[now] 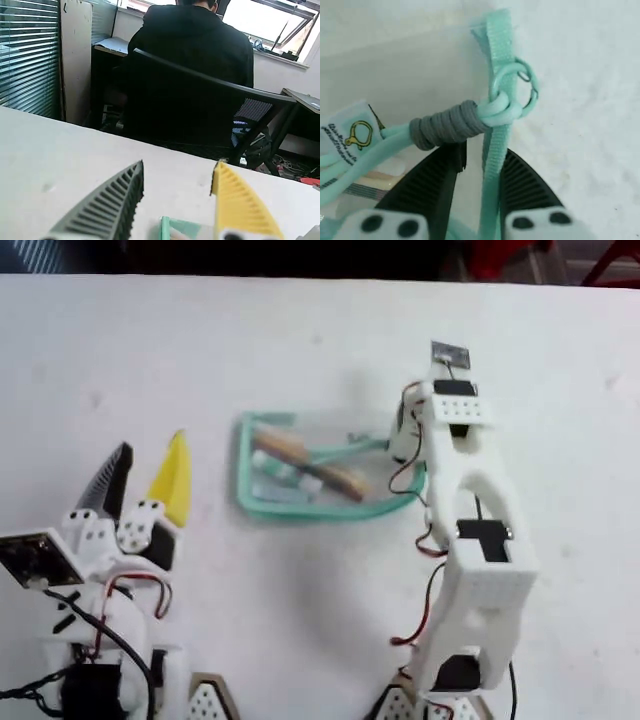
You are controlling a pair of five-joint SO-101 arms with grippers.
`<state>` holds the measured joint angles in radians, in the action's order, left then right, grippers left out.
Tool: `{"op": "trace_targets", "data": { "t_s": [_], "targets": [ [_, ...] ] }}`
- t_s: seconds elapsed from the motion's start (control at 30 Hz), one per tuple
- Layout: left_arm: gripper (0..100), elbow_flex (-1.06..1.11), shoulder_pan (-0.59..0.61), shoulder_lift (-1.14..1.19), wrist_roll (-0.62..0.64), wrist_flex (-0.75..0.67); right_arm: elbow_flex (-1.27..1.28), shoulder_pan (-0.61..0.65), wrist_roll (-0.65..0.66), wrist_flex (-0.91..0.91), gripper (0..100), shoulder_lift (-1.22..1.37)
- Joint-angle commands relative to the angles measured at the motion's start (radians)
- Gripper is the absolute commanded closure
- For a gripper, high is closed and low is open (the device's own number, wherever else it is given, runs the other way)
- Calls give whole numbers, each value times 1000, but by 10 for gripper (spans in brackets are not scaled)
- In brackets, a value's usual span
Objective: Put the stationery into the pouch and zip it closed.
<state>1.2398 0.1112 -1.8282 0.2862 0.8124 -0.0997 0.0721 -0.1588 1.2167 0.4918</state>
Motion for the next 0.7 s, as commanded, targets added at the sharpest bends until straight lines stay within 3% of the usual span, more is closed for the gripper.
{"op": "trace_targets", "data": {
  "t_s": [0.0,0.27,0.37,0.67],
  "targets": [
    [763,-5,-12,5,-11,-29,9,50,-6,-41,981,25],
    [763,-5,-12,5,-11,-31,37,114,-41,-48,981,19],
    [763,-5,-12,5,-11,-31,37,107,-97,-50,981,19],
    [763,-5,-12,5,-11,-31,43,116,-100,-12,971,19]
  ]
}}
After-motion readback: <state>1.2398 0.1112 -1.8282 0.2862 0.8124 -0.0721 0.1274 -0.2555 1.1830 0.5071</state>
